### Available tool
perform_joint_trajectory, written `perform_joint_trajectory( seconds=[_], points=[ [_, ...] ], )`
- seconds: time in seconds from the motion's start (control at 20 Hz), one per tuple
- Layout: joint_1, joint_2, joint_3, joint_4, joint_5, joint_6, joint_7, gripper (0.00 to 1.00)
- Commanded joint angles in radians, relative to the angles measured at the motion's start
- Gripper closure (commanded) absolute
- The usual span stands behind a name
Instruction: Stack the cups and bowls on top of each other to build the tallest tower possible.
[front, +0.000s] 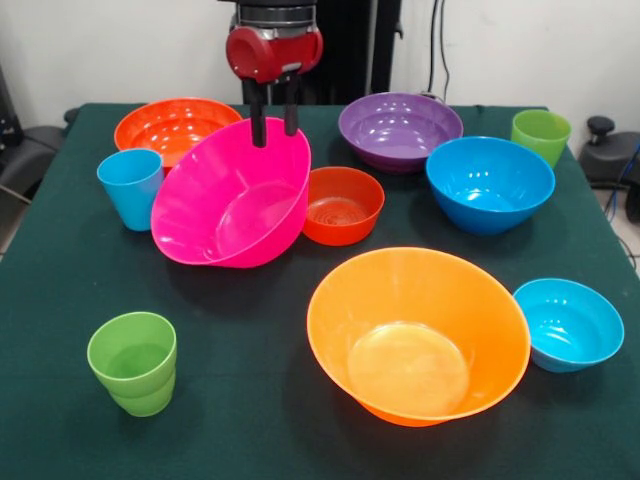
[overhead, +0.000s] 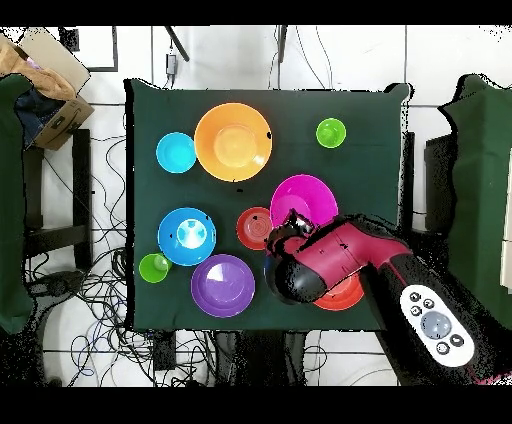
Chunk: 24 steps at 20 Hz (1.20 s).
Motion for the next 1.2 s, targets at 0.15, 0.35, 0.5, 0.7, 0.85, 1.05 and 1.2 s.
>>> perform_joint_trajectory(
  seconds=[0.15, 0.35, 0.5, 0.7, 0.85, 1.05, 1.2],
  points=[
    [0.008, -0.05, 0.017, 0.007, 0.049, 0.051, -0.088, 0.0],
    [0.026, -0.062, 0.013, 0.003, 0.063, 0.06, -0.084, 0.0],
    [0.037, -0.063, 0.003, 0.004, 0.054, 0.051, -0.069, 0.0],
    [0.052, -0.059, -0.02, 0.014, 0.027, 0.026, -0.036, 0.0],
    [0.064, -0.068, -0.03, 0.025, 0.022, 0.017, -0.015, 0.0],
    [0.086, -0.074, -0.041, 0.025, 0.019, 0.013, 0.011, 0.0],
    [0.116, -0.081, -0.073, 0.044, -0.014, -0.016, 0.061, 0.0]
  ],
)
